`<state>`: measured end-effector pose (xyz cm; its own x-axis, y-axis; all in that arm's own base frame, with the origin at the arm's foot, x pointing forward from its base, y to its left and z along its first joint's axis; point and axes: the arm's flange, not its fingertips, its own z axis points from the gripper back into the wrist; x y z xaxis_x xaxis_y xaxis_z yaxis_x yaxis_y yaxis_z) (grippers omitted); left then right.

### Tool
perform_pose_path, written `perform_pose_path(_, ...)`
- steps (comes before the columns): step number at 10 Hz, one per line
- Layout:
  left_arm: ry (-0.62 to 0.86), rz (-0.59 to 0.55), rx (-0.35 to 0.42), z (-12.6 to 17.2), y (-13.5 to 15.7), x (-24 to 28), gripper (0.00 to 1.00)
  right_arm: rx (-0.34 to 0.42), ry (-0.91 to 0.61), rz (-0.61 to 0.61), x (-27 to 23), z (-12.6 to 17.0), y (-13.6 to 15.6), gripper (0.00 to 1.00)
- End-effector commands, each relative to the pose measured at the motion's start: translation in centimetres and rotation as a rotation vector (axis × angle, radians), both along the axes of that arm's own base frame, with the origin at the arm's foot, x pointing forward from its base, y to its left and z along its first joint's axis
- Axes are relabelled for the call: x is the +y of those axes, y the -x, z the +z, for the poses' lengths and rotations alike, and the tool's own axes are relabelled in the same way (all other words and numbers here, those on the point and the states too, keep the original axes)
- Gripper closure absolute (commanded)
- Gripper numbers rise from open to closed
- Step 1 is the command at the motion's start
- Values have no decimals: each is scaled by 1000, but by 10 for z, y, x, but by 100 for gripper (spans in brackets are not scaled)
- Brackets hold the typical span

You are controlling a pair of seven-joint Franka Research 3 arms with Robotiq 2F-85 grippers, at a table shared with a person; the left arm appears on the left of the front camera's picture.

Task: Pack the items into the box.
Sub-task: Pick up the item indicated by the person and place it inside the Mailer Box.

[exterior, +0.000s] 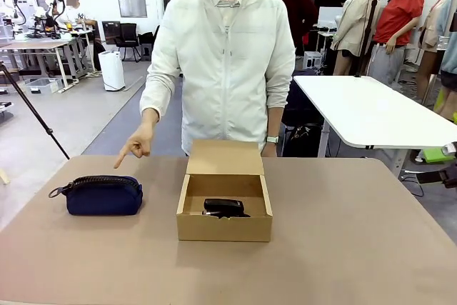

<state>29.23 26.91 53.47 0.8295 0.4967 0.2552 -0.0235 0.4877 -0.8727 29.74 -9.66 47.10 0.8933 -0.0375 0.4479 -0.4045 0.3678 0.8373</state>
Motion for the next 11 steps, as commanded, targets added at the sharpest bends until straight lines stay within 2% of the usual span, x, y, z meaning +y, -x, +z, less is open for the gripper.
perform_pose_path(1,9,-5,-25,1,0,0,0,18,-3,1,0,4,2,0)
perform_pose_path(3,9,-5,-25,1,0,0,0,18,-3,1,0,4,2,0)
perform_pose_path(4,0,0,0,0,0,0,0,18,-3,1,0,4,2,0)
perform_pose_path(5,-125,-104,37,21,-16,-21,0,18,-3,1,0,4,2,0)
perform_pose_path(6,-347,-255,84,55,-54,-56,0,18,-3,1,0,4,2,0)
perform_pose_path(7,-581,-344,185,85,-101,-107,0,18,-3,1,0,4,2,0)
perform_pose_path(8,-765,-444,233,102,-135,-156,0,18,-3,1,0,4,2,0)
perform_pose_path(9,-910,-523,257,107,-160,-200,0,18,-3,1,0,4,2,0)
perform_pose_path(10,-1033,-600,300,99,-181,-250,0,18,-3,1,0,4,2,0)
perform_pose_path(11,-1190,-557,394,83,-196,-284,0,18,-3,1,0,4,2,0)
